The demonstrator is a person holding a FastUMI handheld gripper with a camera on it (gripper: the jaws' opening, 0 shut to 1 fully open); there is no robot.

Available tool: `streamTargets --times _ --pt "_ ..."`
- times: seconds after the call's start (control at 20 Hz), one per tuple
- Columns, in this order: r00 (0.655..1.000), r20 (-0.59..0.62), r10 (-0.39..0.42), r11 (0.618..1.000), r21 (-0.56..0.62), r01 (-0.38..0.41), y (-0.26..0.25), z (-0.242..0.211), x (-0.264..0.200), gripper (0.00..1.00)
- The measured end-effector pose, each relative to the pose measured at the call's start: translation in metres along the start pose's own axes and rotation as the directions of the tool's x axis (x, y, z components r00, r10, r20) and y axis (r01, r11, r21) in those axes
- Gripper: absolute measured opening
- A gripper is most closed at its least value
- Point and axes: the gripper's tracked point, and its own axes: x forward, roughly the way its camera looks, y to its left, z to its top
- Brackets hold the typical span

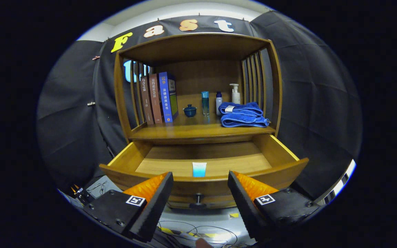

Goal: Pull open the drawer, take out the items inside it, and place them on the countertop above the cabinet.

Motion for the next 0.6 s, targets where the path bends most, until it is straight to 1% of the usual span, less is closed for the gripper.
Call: streamTargets --times 0.15,0.25,0.35,0.4,0.5,0.6 --pt "0.998 -0.058 0.006 0.999 0.045 -0.003 0.0 0.027 0.027 1.0" --pt "0.989 -0.146 0.027 0.997 0.073 -0.017 0.005 0.03 0.052 0.99" --pt "0.965 -0.26 0.033 0.997 0.074 -0.015 0.006 0.022 0.08 1.0" --pt "0.946 -0.324 0.035 0.997 0.073 -0.012 0.006 0.015 0.092 1.0" --pt "0.895 -0.443 0.048 0.996 0.083 -0.013 0.009 -0.003 0.117 1.0" --pt "0.836 -0.544 0.069 0.995 0.1 -0.017 0.015 -0.022 0.137 0.99"
